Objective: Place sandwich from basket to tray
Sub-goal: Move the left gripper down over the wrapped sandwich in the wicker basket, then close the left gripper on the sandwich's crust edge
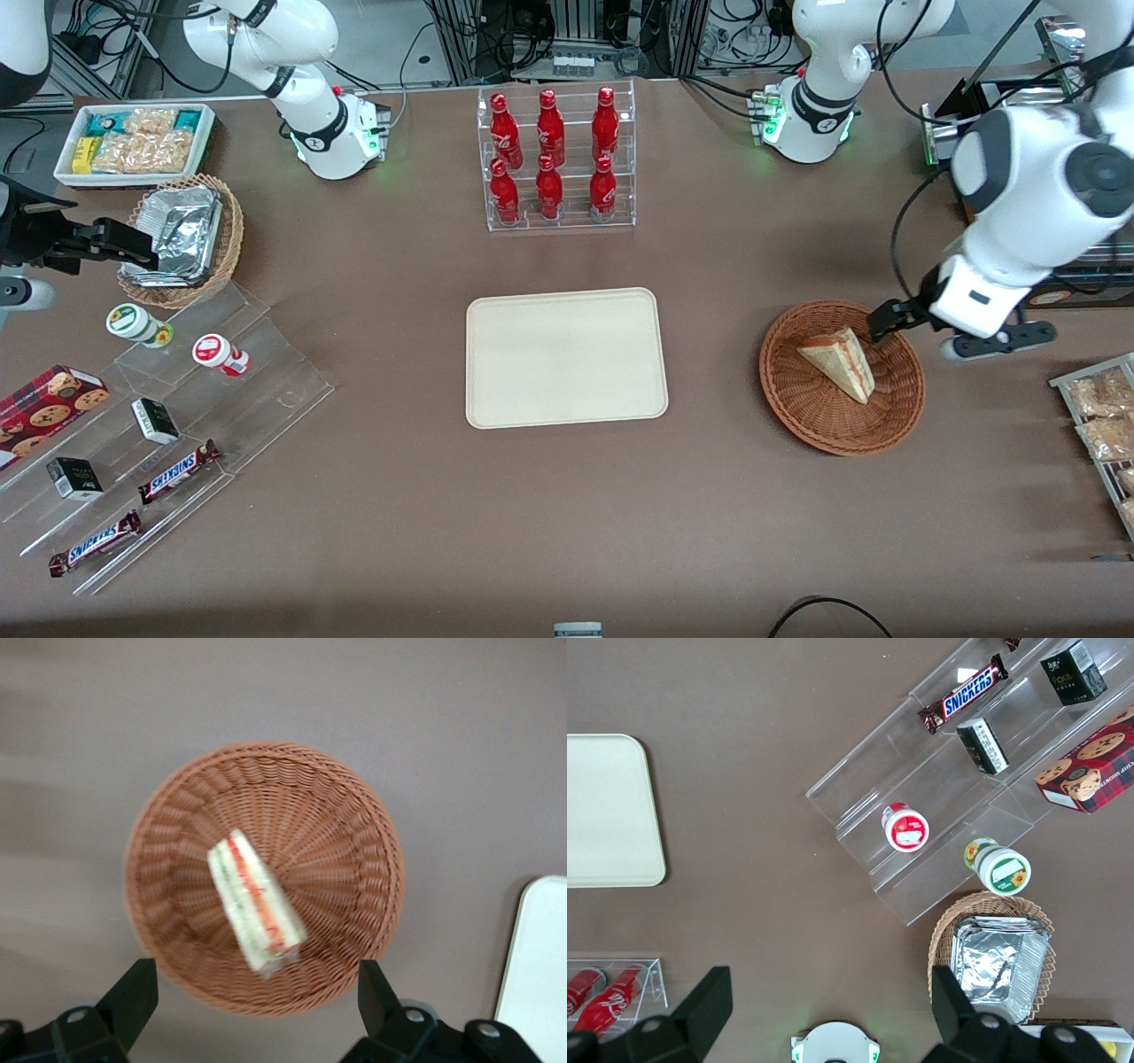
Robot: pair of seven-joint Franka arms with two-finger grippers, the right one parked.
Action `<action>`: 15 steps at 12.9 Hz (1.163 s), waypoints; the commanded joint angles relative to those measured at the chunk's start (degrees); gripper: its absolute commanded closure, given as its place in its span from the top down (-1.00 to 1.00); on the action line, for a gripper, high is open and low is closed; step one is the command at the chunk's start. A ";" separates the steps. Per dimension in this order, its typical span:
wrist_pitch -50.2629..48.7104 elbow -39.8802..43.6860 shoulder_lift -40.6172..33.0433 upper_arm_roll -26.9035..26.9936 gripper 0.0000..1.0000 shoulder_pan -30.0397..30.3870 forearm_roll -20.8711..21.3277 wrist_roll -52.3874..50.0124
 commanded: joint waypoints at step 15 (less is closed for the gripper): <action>30.92 -20.38 6.10 0.63 1.00 -0.28 0.70 -11.65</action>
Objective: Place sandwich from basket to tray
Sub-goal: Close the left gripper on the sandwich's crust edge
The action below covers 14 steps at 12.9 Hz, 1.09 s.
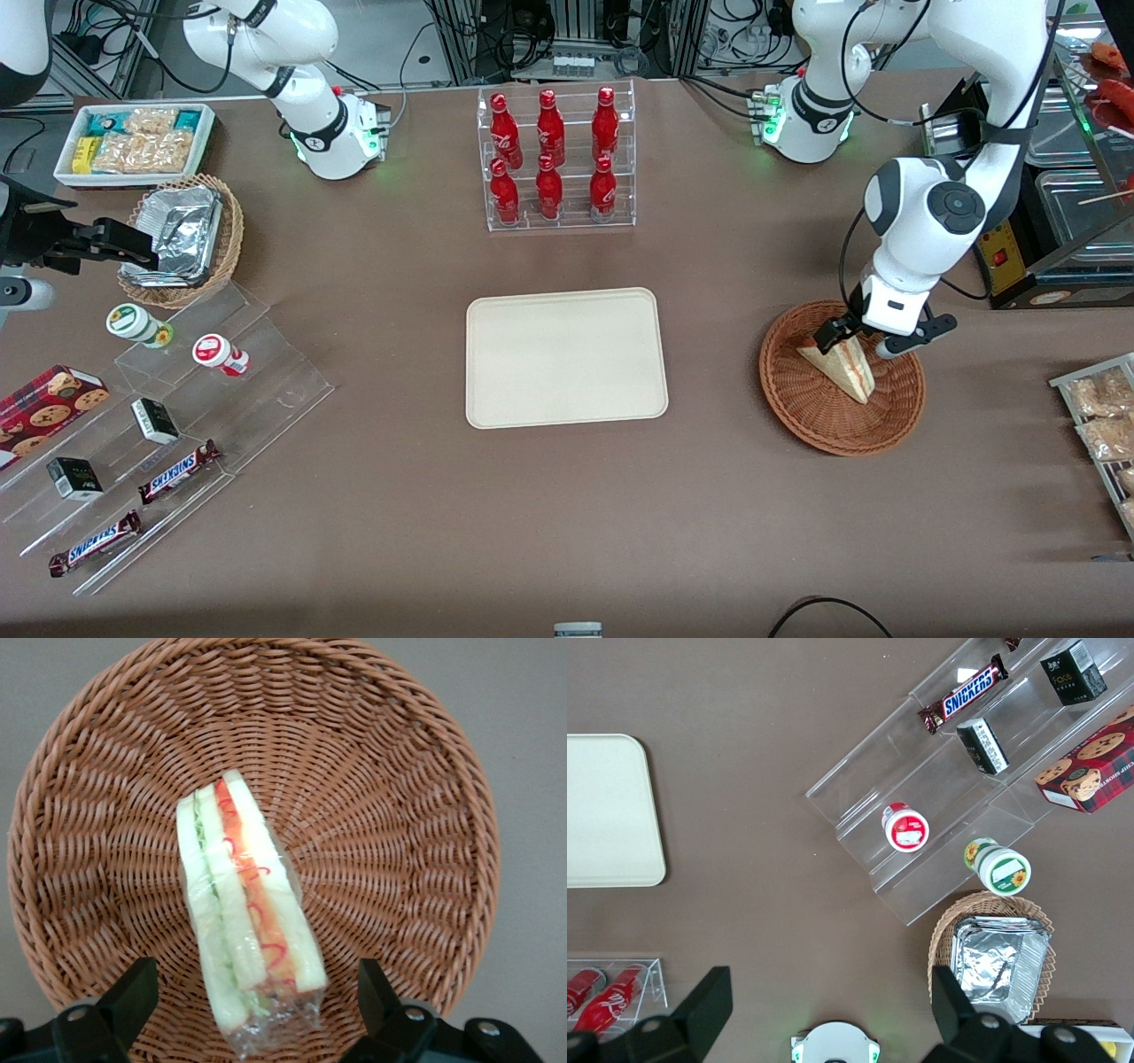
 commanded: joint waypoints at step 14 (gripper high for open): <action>4.61 0.97 1.98 -0.44 -1.00 0.04 0.79 -2.63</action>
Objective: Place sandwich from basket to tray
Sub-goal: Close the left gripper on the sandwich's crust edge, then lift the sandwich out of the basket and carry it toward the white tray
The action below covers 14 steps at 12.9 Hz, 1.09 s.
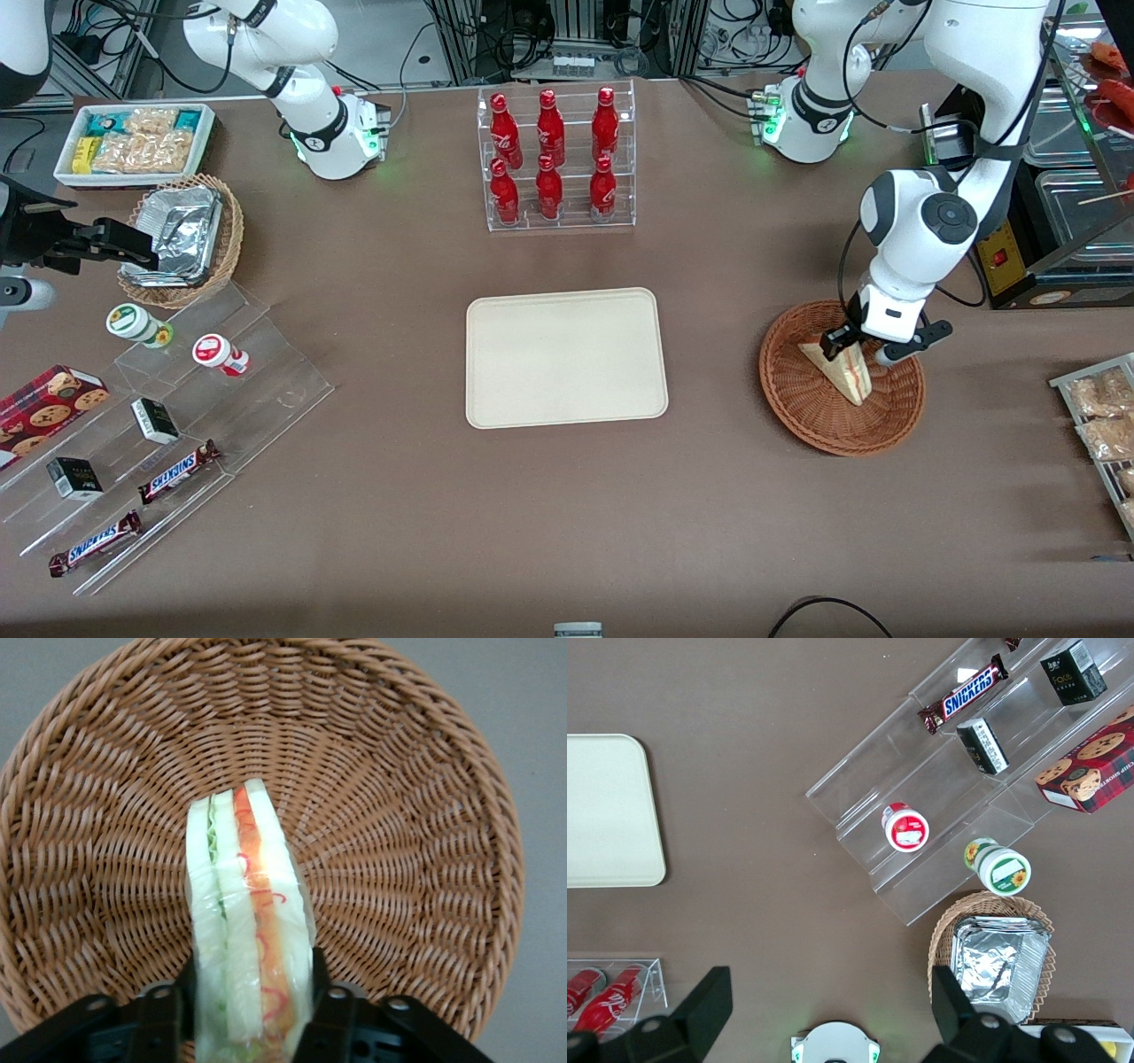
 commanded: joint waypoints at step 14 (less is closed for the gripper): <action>-49.04 39.86 1.50 -1.00 -1.00 -18.56 0.62 -7.44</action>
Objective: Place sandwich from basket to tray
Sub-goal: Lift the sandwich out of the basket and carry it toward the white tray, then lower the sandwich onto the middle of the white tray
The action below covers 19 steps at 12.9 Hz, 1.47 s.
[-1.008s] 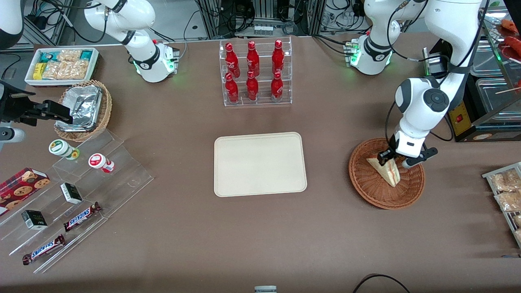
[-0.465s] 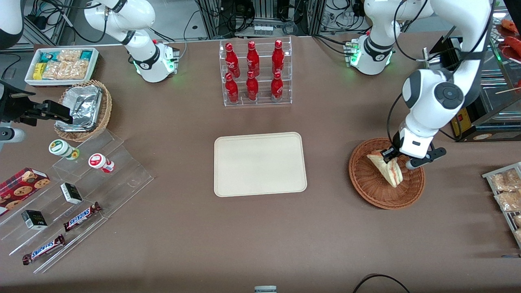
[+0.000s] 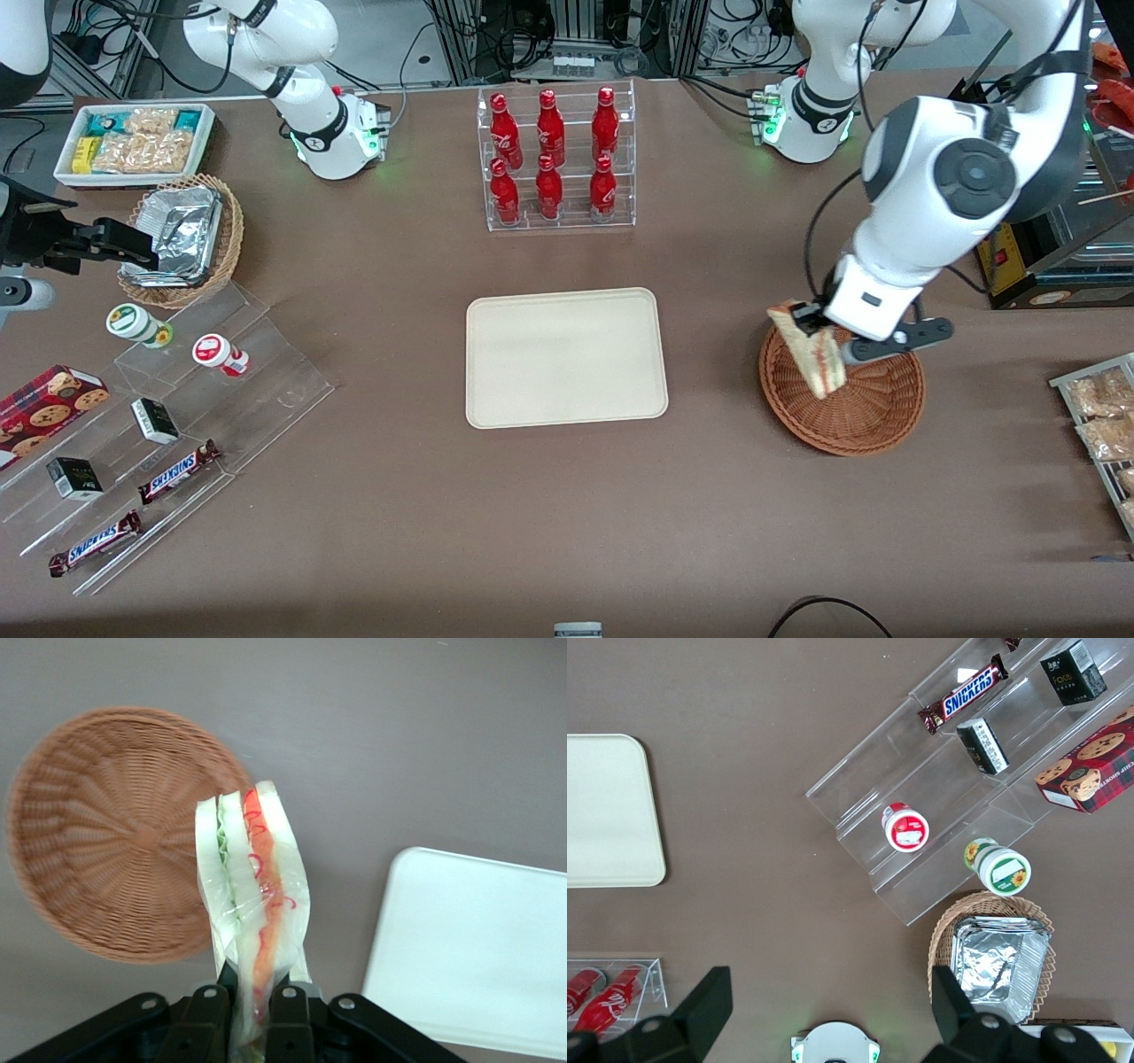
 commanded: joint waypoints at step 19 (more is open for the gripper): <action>24.63 9.39 27.02 0.82 -1.00 -28.24 1.51 -13.59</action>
